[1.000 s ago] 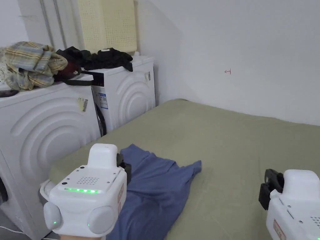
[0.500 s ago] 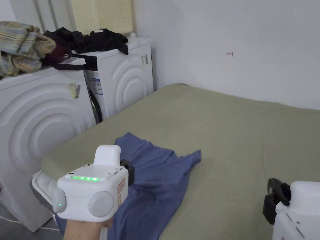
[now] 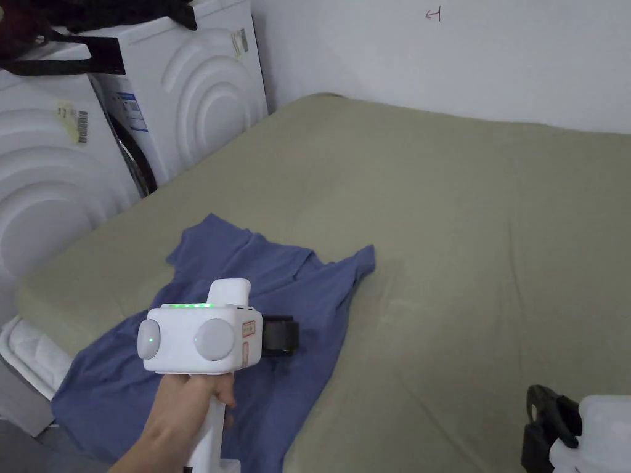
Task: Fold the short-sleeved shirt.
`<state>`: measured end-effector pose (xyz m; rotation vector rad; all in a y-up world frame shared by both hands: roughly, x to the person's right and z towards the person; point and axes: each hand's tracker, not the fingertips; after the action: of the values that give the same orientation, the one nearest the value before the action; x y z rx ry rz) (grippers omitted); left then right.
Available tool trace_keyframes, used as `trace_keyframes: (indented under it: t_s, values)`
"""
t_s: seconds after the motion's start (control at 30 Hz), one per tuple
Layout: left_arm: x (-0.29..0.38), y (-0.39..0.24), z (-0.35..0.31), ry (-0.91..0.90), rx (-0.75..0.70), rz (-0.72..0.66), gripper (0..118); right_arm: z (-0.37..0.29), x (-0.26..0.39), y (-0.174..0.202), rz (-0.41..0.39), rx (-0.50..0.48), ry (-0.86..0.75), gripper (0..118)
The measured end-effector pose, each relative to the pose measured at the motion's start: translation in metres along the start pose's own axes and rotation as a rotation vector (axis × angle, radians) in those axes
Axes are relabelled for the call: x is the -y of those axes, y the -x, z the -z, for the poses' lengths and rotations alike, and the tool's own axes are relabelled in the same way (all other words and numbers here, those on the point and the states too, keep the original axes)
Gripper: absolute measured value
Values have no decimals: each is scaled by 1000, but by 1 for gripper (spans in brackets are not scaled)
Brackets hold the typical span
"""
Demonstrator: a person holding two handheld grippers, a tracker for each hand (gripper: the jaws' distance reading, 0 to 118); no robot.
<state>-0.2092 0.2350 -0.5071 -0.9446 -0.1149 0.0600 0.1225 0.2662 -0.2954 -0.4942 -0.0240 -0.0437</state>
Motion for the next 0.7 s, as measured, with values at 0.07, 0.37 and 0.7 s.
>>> trace_keyframes:
  t_s: [0.07, 0.37, 0.7]
  values:
    - [-12, -5, -3, -10, -61, 49, 116, 5, 4, -3, 7, 4, 14, 1]
    - [-3, -9, 45, 131, -72, 51, 100, 5, 18, -13, 25, 16, 66, 1]
    - [-18, -24, -3, 23, -23, 67, 0, -45, 10, -39, 55, 74, 28, 1]
